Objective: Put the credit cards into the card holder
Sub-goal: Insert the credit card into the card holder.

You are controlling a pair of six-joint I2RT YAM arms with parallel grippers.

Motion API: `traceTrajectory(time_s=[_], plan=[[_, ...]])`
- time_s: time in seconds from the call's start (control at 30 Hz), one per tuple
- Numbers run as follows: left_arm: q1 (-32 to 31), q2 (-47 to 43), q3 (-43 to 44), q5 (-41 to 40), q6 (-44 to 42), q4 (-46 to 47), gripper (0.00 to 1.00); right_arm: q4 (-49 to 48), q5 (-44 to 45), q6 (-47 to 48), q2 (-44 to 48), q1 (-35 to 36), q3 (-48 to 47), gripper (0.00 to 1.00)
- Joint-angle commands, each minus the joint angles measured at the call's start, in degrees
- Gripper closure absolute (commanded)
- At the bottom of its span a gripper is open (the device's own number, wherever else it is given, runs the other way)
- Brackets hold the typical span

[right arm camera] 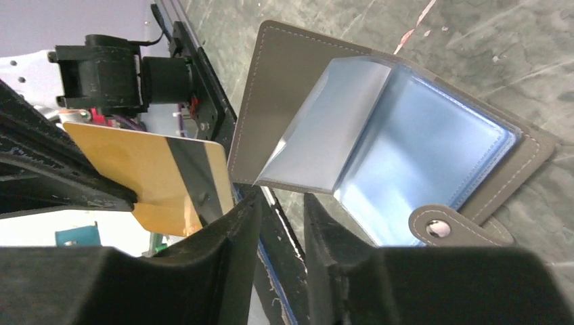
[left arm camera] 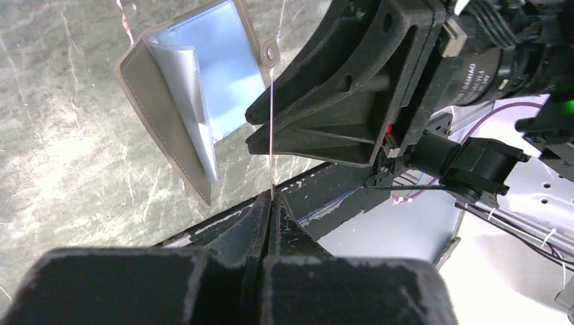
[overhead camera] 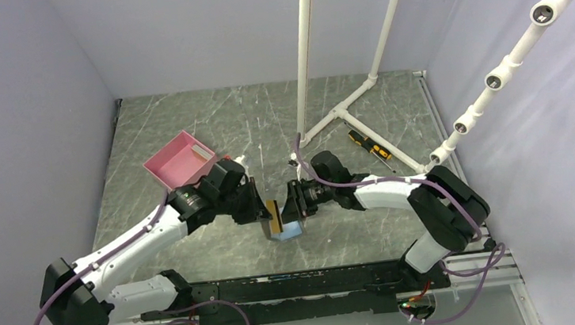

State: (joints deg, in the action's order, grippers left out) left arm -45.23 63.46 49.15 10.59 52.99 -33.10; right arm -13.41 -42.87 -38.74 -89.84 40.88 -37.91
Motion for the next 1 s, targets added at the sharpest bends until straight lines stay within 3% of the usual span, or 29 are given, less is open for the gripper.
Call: traceTrajectory(time_s=[0.0, 0.1, 0.13, 0.3, 0.43, 0.97], plan=[[-0.5, 3.0, 4.0, 0.9, -2.8, 0.2, 1.00, 5.9, 4.6, 5.2, 2.7, -0.4, -1.6, 0.74], [-0.6, 7.1, 7.4, -0.1, -4.7, -2.3, 1.00, 7.0, 7.0, 5.6, 2.2, -0.7, -1.3, 0.98], [-0.7, 8.8, 8.6, -0.2, -5.3, -3.2, 1.00, 6.9, 7.5, 5.5, 1.8, -0.9, -1.1, 1.00], [-0.7, 16.5, 13.2, -2.3, -7.2, -7.9, 1.00, 6.4, 8.6, 6.2, -1.7, -0.9, -1.3, 1.00], [-0.1, 19.6, 11.6, -0.6, -7.8, -7.1, 1.00, 6.4, 8.7, 7.0, -3.8, -0.9, -1.8, 1.00], [6.4, 18.5, 2.2, 7.5, -9.1, -3.7, 1.00, 9.3, 11.6, 9.8, -6.5, -0.8, -4.0, 1.00]])
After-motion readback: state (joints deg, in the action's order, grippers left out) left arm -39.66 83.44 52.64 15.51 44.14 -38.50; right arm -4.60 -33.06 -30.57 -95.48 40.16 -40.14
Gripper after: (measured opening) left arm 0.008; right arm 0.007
